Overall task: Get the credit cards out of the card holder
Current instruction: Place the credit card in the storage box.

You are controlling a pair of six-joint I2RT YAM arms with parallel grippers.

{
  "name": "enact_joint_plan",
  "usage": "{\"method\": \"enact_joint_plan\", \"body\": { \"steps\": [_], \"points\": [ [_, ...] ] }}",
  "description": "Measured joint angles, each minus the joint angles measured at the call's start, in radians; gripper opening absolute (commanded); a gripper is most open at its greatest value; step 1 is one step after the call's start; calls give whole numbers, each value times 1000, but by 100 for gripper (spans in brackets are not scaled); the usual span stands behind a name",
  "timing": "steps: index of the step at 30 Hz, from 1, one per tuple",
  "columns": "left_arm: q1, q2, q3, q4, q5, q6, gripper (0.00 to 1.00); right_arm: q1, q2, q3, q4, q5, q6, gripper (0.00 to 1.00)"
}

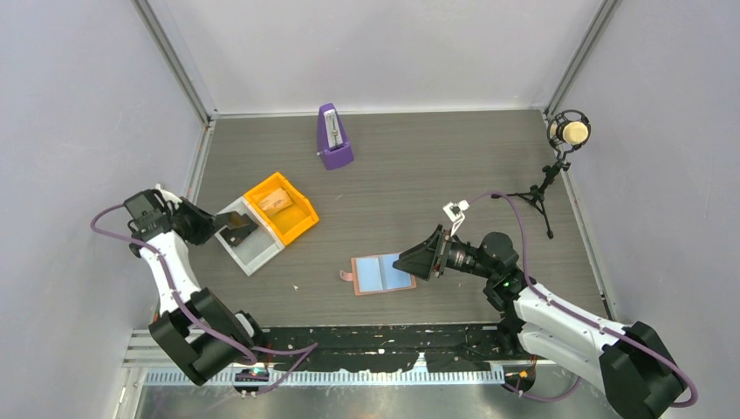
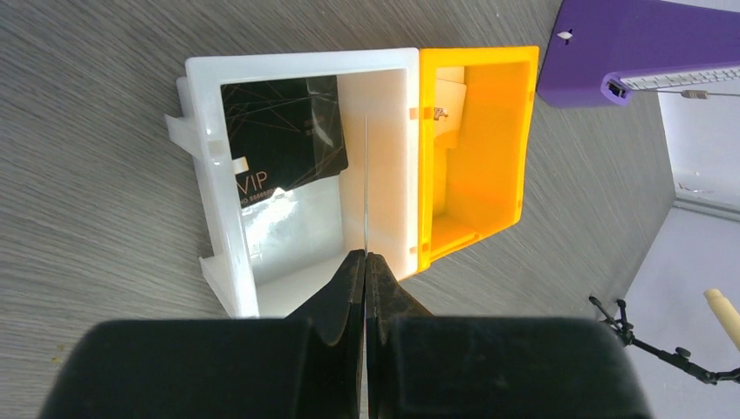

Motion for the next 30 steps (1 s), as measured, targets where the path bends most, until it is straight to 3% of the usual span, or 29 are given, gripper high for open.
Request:
{"method": "enact_joint_plan", "body": {
  "steps": [14, 30],
  "points": [
    [0, 151, 4, 50, -30, -13, 0, 0, 33, 0, 18, 5, 26, 96],
    [-1, 216, 18, 109, -31, -48, 0, 0, 40, 0, 59, 20, 64, 95]
  ]
}}
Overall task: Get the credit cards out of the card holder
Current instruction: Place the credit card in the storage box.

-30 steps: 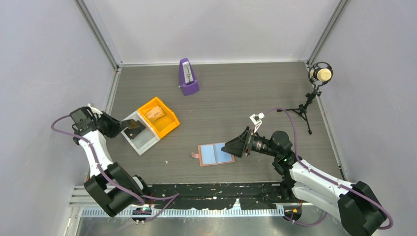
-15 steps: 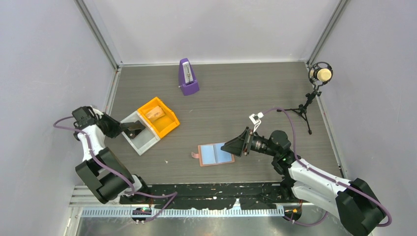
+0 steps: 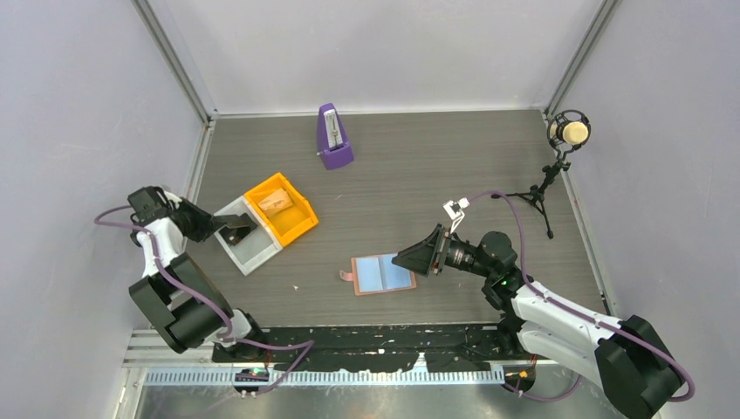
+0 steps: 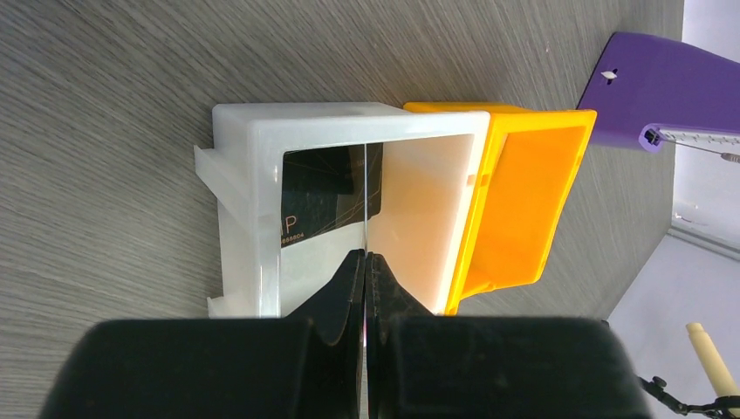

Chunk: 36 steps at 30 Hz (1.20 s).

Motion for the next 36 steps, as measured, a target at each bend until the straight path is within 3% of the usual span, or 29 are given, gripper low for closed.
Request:
{"method": "enact_joint_plan", "body": {
  "steps": [25, 36],
  "points": [
    [-67, 77, 70, -21, -88, 11, 22, -2, -19, 0, 4, 0, 16, 95],
    [-72, 77, 119, -49, -113, 18, 27, -2, -40, -4, -16, 5, 15, 95]
  ]
}}
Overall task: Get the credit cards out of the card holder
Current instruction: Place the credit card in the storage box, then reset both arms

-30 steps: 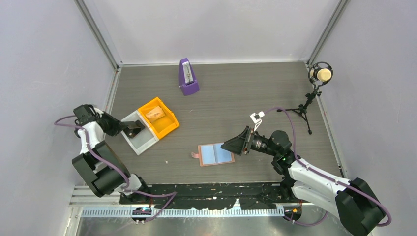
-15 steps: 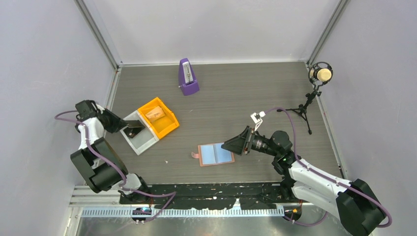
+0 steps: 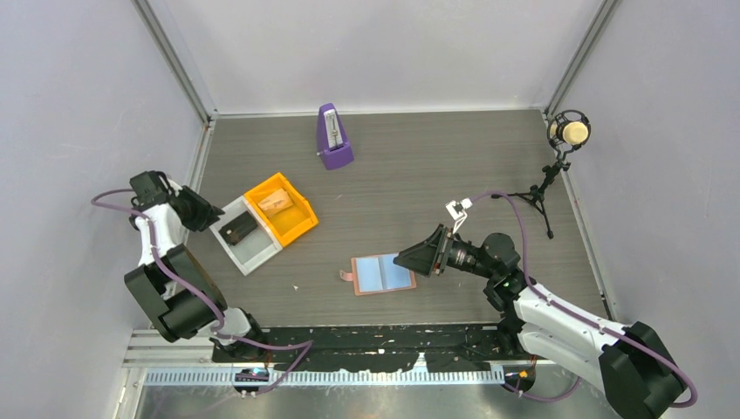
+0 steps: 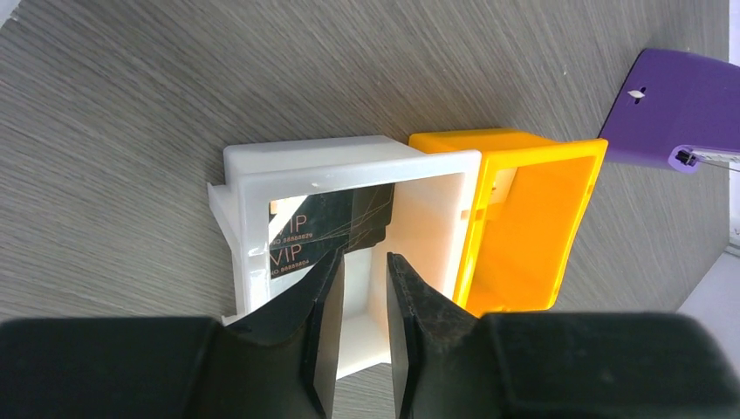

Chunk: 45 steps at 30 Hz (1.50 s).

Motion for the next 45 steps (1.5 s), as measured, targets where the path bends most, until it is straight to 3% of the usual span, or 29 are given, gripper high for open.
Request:
{"method": "enact_joint_plan", "body": {
  "steps": [7, 14, 24, 30, 35, 37, 41, 43, 45],
  "points": [
    [-3, -4, 10, -5, 0, -1, 28, -1, -8, 2, -60, 16, -18, 95],
    [-64, -145, 10, -34, 27, 2, 31, -2, -50, 137, -414, 128, -200, 95],
    [-448, -495, 3, -62, 63, 22, 35, -2, -190, 352, -856, 440, -477, 95],
    [-664, -725, -70, -60, 78, 22, 38, -2, -255, 432, -1036, 591, -548, 95],
    [-775, -900, -178, -59, 124, 18, 41, -2, -329, 491, -1153, 644, -584, 95],
    [-808, -965, -229, -51, 140, 13, 48, -2, -369, 499, -1177, 653, -590, 95],
    [-836, -1044, -327, -30, 172, 0, 73, -2, -446, 509, -1209, 658, -595, 95],
    [-838, -1059, -361, -21, 187, -5, 97, -2, -465, 509, -1216, 659, -591, 95],
    [-838, -1064, -380, -11, 196, -2, 100, -2, -478, 509, -1221, 658, -583, 95]
  ]
}}
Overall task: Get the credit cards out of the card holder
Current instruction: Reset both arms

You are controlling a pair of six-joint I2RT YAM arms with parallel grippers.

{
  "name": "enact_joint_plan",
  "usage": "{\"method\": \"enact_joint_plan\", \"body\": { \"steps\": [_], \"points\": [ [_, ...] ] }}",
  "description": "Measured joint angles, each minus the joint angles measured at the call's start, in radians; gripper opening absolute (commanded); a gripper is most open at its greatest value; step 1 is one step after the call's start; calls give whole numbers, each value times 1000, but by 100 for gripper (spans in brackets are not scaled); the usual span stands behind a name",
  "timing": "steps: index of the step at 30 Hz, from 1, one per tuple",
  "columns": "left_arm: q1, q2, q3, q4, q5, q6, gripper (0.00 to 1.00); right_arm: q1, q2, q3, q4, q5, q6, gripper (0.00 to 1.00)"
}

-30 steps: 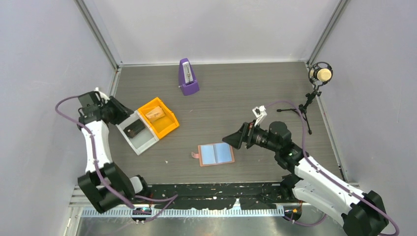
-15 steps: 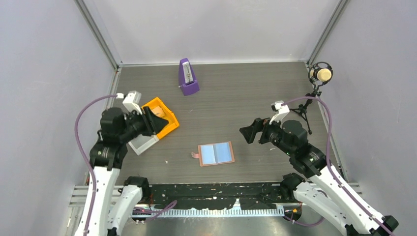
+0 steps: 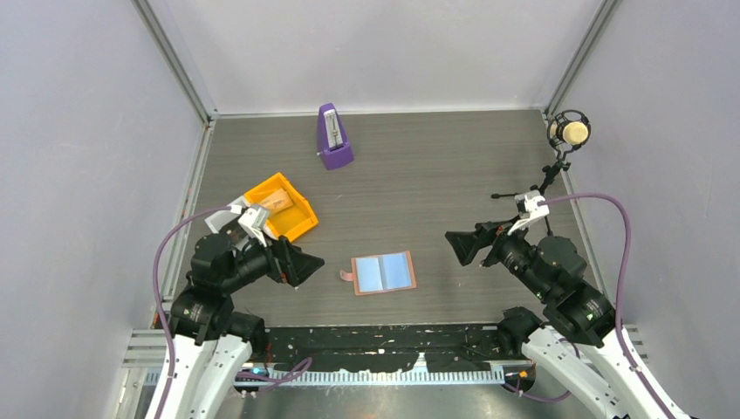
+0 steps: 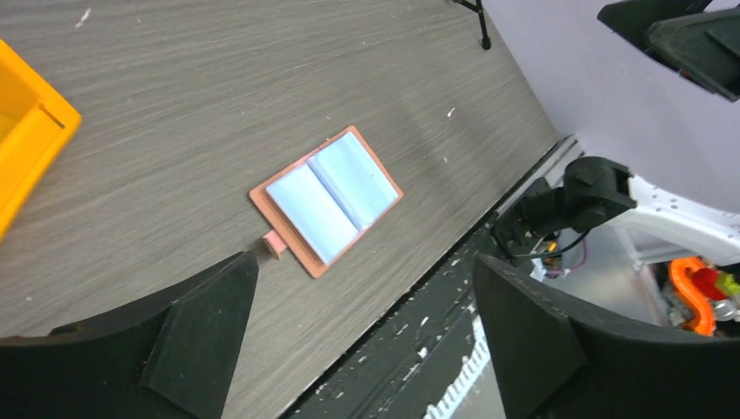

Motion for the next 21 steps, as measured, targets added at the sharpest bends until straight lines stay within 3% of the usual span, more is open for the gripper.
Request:
{"method": "enact_joint_plan", "body": {
  "steps": [21],
  "points": [
    [0, -71, -30, 18, -1, 24, 100, 0, -41, -17, -26, 3, 56, 95]
  ]
}}
